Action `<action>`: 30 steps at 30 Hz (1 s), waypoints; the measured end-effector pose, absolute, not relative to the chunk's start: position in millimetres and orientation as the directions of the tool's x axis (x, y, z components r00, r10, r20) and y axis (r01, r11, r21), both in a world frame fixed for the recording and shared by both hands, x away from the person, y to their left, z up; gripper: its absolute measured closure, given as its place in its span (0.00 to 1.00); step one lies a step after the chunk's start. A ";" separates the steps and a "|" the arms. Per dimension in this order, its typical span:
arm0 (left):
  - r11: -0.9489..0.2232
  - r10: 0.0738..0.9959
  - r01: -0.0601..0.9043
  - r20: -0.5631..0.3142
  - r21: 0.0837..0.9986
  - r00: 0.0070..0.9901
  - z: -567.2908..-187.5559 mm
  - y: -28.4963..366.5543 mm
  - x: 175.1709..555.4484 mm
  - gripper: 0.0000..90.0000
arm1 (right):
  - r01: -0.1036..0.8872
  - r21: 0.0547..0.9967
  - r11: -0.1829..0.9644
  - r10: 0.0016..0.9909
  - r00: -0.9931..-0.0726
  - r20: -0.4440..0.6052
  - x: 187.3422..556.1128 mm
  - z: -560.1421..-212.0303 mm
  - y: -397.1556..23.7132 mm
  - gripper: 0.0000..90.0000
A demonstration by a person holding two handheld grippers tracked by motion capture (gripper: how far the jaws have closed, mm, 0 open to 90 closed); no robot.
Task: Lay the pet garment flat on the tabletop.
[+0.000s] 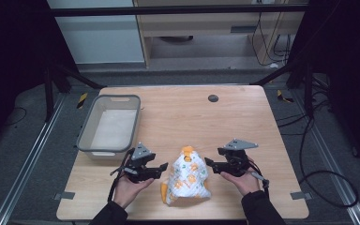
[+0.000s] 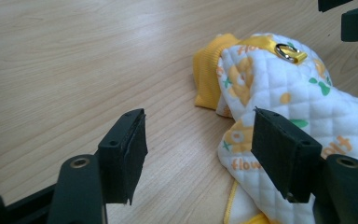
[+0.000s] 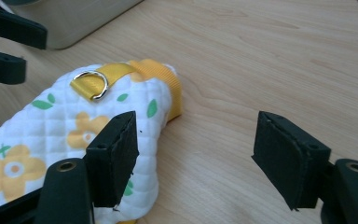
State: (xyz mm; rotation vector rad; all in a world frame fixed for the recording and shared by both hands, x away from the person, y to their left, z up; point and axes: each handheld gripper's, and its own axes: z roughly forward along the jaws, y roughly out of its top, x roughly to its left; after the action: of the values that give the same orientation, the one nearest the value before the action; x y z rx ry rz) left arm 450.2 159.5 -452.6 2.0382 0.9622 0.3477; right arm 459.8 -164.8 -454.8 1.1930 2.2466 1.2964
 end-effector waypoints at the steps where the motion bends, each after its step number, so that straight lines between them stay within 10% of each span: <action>1: -0.369 0.735 0.507 -0.089 0.779 0.672 -453.5 158.3 450.3 0.39 | 0.513 0.818 0.259 0.767 -0.624 0.149 459.4 -455.6 -163.8 0.36; 18: -0.453 0.671 0.513 -0.101 0.729 0.735 -478.3 131.9 453.5 0.48 | 0.551 0.766 0.331 0.694 -0.693 0.198 456.6 -473.4 -144.0 0.62; 30: -0.474 0.635 0.522 -0.136 0.709 0.761 -486.1 124.6 453.3 0.74 | 0.560 0.752 0.348 0.673 -0.708 0.215 457.8 -475.7 -142.7 0.88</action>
State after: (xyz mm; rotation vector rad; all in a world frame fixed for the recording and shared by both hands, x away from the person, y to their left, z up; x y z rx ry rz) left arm 453.3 124.6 -486.1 2.1782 0.8612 0.1866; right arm 457.8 -142.7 -475.7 1.1355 2.4686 1.2947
